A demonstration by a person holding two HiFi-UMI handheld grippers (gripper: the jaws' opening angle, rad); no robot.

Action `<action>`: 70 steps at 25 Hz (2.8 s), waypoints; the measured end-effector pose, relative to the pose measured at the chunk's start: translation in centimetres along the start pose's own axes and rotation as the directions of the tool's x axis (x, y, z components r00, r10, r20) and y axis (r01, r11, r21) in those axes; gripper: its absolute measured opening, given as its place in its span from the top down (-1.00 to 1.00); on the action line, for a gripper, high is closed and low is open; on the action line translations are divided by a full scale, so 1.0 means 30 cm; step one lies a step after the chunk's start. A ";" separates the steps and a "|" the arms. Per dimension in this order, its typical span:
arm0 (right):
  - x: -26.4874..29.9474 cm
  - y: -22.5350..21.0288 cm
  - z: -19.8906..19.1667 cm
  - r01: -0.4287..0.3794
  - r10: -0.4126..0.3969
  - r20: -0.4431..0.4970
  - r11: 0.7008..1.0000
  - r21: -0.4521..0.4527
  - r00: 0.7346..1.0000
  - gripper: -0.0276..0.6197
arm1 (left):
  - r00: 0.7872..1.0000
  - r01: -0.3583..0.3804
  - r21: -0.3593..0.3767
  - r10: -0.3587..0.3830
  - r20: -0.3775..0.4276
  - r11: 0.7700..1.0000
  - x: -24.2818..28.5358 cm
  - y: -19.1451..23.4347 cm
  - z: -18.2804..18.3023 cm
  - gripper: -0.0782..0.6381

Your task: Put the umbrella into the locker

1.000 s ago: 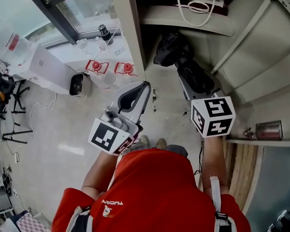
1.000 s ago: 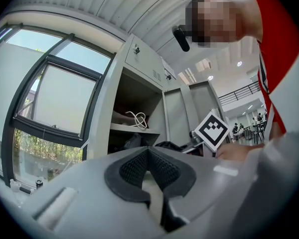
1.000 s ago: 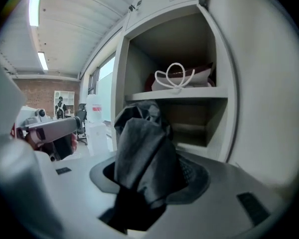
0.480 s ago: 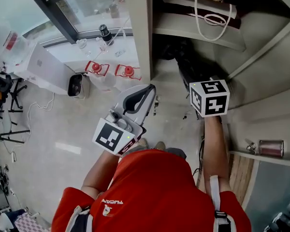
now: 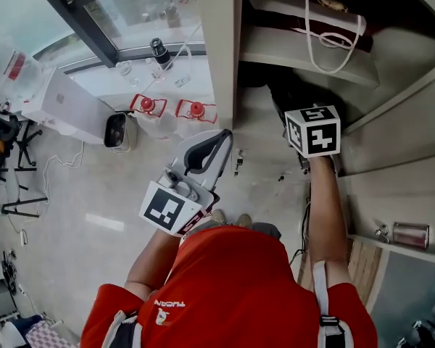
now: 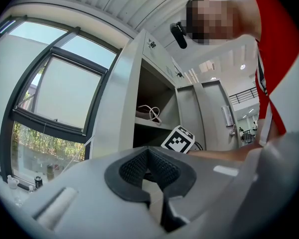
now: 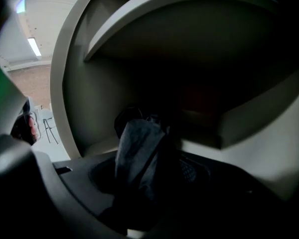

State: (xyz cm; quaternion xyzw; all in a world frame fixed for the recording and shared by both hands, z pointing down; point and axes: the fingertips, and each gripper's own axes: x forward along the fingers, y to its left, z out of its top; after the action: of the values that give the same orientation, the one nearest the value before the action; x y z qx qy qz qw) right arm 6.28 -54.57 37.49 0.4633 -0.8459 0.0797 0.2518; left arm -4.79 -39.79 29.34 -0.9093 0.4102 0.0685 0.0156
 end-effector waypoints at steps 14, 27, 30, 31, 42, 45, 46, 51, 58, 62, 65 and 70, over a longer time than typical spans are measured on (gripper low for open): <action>0.055 -0.013 0.015 -0.007 0.007 -0.005 1.000 0.002 1.000 0.07 | 1.000 0.029 -0.009 -0.029 -0.008 1.000 -0.004 0.024 -0.013 0.77; -0.198 0.053 0.033 0.049 -0.050 0.117 0.999 0.011 0.992 -0.06 | 0.996 0.084 -0.012 -0.084 0.010 0.996 0.016 -0.010 -0.006 0.77; -0.281 0.113 0.037 0.024 -0.026 0.177 1.000 0.011 0.984 -0.06 | 0.995 0.096 -0.011 -0.096 0.019 0.995 0.023 -0.024 0.004 0.77; -0.307 0.134 0.037 0.007 -0.010 0.200 1.000 0.014 0.980 -0.06 | 0.995 0.102 -0.011 -0.101 0.021 0.995 0.027 -0.030 0.005 0.77; -0.530 0.315 0.044 -0.167 0.141 0.368 0.985 0.039 0.919 0.47 | 0.985 0.167 0.001 -0.167 0.036 0.986 0.039 -0.126 0.031 0.77; -0.561 0.344 0.041 -0.183 0.158 0.395 0.983 0.027 0.905 0.63 | 0.983 0.177 0.004 -0.177 0.040 0.984 0.038 -0.149 0.037 0.77; -0.568 0.351 0.039 -0.182 0.158 0.401 0.983 0.024 0.902 0.68 | 0.983 0.180 0.005 -0.180 0.040 0.984 0.037 -0.156 0.038 0.77; -0.578 0.376 0.024 -0.170 0.152 0.402 0.985 0.008 0.903 0.84 | 0.980 0.195 0.009 -0.195 0.043 0.981 0.028 -0.189 0.044 0.77; -0.581 0.385 0.006 -0.161 0.147 0.406 0.987 0.000 0.902 0.90 | 0.979 0.204 0.004 -0.204 0.030 0.979 0.020 -0.213 0.032 0.77; -0.596 0.384 0.007 -0.156 0.141 0.425 0.988 -0.002 0.894 0.91 | 0.980 0.200 0.004 -0.200 0.025 0.980 0.016 -0.218 0.028 0.77; -0.612 0.381 0.012 -0.145 0.134 0.445 0.989 -0.011 0.885 0.91 | 0.980 0.197 0.002 -0.197 0.021 0.980 0.017 -0.224 0.024 0.77; -0.625 0.399 0.012 -0.149 0.142 0.451 0.989 -0.020 0.881 0.91 | 0.981 0.193 0.001 -0.193 0.016 0.981 0.008 -0.230 0.023 0.77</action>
State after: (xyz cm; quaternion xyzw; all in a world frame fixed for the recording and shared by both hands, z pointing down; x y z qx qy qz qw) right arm 4.61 -34.09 28.98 0.4060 -0.9130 -0.0049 0.0386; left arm 0.44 -35.33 28.43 -0.9443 0.3197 0.0740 0.0254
